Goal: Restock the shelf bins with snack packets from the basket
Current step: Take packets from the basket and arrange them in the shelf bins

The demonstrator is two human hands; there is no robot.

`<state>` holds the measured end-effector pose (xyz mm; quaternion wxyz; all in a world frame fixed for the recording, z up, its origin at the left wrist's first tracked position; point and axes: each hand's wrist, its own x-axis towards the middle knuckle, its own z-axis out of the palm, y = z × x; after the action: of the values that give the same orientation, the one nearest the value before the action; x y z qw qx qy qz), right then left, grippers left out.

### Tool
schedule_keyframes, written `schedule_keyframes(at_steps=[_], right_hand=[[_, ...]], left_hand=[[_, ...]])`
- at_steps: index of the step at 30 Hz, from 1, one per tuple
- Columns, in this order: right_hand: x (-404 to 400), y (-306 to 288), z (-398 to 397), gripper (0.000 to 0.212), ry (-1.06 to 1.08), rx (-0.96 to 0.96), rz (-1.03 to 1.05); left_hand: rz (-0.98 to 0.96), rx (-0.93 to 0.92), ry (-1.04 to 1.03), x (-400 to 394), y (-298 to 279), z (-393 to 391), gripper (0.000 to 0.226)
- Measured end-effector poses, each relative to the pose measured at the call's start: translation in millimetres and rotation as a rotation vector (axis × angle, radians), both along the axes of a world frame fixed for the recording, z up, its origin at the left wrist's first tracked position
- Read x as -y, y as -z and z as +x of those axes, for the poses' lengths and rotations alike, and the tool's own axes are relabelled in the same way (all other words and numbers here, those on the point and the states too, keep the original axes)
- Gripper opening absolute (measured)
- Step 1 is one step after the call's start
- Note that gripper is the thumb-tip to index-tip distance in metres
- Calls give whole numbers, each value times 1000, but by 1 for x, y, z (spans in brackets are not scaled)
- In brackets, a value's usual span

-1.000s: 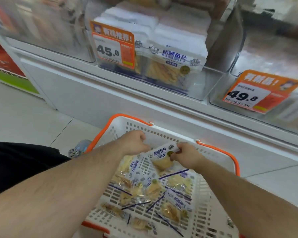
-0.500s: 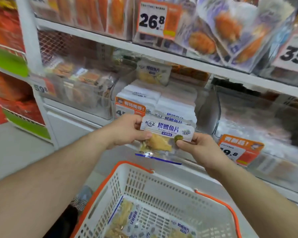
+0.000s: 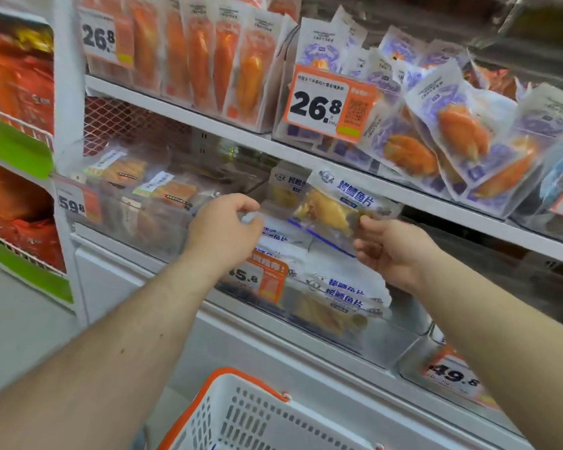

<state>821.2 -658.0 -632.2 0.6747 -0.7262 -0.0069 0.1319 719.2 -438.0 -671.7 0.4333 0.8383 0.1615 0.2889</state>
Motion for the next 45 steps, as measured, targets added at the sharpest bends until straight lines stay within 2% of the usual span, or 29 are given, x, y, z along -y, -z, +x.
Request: schedule_keyframes(at_steps=[3, 6, 10, 12, 14, 21, 24, 27, 32, 37, 40, 45], right_hand=[[-16, 6, 30, 17, 86, 110, -31], [-31, 9, 52, 8, 117, 207, -69], [-47, 10, 81, 12, 158, 312, -171], [-54, 11, 90, 7, 183, 345, -218], [-59, 15, 98, 16, 178, 377, -269], [-79, 22, 104, 22, 110, 391, -405], [-91, 22, 106, 15, 48, 385, -447], [-104, 21, 110, 30, 34, 379, -508], [-110, 20, 121, 36, -14, 519, -684], [-107, 13, 115, 31, -13, 608, -792], [-109, 11, 113, 33, -5, 639, -820], [-108, 24, 119, 34, 75, 525, -704]], left_hand=[[59, -32, -53, -5, 5, 7, 26], [81, -49, -40, -5, 7, 13, 30], [60, -43, -59, -6, 7, 20, 30], [23, -36, -76, -8, 7, 23, 30], [-8, -30, -97, -9, 7, 26, 29], [-23, -43, -124, -11, 13, 32, 30], [-20, -48, -114, -12, 14, 31, 29], [-18, -57, -108, -12, 13, 30, 29], [-28, -72, -113, -10, 12, 29, 27], [-22, -70, -119, -8, 11, 28, 26], [-18, -67, -123, -6, 9, 26, 26], [-6, -66, -122, -4, 7, 25, 27]])
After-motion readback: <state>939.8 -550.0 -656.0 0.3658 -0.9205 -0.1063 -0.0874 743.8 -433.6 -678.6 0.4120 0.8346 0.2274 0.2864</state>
